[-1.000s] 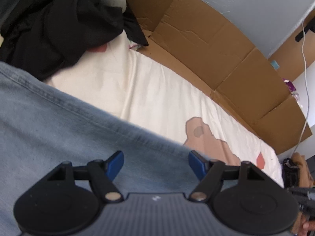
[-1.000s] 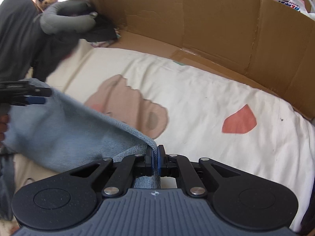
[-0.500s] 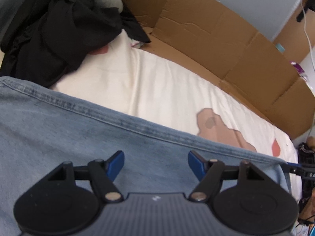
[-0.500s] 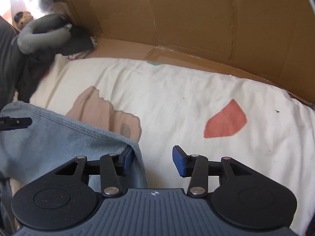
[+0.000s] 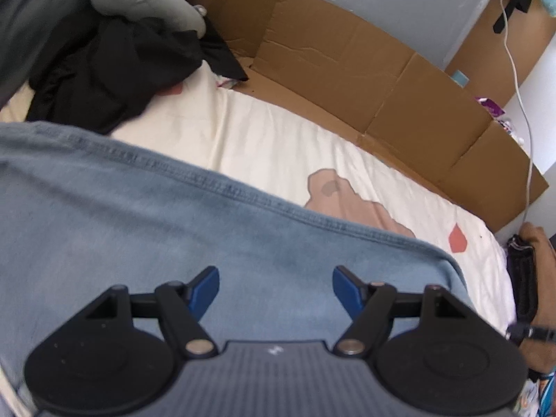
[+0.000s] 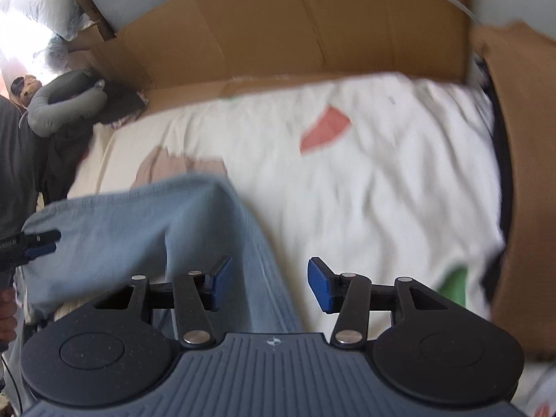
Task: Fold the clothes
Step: 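Pull the held jeans leg with the right tool to straighten it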
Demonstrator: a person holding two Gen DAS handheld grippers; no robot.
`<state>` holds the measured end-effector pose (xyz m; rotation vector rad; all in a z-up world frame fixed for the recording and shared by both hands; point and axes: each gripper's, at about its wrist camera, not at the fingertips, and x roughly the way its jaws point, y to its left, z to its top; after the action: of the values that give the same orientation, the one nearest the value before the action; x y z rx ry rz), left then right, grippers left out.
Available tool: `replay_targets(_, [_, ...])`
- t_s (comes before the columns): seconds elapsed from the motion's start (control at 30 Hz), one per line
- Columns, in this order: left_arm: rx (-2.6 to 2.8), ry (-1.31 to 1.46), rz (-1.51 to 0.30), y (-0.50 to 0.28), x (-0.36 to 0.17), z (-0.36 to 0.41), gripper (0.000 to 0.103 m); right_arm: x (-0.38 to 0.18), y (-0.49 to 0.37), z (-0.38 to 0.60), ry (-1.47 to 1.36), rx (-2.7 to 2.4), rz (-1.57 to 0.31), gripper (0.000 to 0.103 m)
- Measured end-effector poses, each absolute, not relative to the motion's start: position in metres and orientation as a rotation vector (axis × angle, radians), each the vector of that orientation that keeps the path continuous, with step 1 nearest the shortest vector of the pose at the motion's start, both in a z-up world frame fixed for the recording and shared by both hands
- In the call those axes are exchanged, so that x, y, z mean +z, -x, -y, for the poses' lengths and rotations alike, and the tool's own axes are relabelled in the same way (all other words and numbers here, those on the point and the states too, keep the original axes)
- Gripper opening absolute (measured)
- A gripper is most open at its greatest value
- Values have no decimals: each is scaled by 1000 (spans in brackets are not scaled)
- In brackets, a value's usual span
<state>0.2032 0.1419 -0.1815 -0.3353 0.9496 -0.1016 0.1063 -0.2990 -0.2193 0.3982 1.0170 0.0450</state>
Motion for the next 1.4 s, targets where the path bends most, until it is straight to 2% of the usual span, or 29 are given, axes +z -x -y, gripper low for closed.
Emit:
replay_targets(0.27, [-110, 322, -976, -181, -179, -141, 74, -260, -53, 297, -485, -35, -1106, 55])
replay_targets(0.57, [-107, 328, -1048, -159, -190, -137, 74, -294, -52, 301, -647, -39, -1090, 54])
replay_targets(0.6, [-111, 338, -1060, -157, -194, -136, 74, -295, -53, 302, -655, -32, -1079, 44])
replay_targets(0.63, [-115, 348, -1072, -156, -197, -135, 74, -293, -54, 302, -653, -18, -1071, 28])
replay_targets(0.73, [-165, 362, -1109, -154, -204, -132, 75, -279, -58, 304, -597, 6, -1045, 18])
replay_targets(1.0, [-167, 367, -1143, -158, -220, -129, 75, -239, -82, 344, -421, -105, -971, 16])
replay_targets(1.4, [-133, 406, -1163, -165, -224, -136, 75, -230, -154, 373, -155, -137, -981, 16])
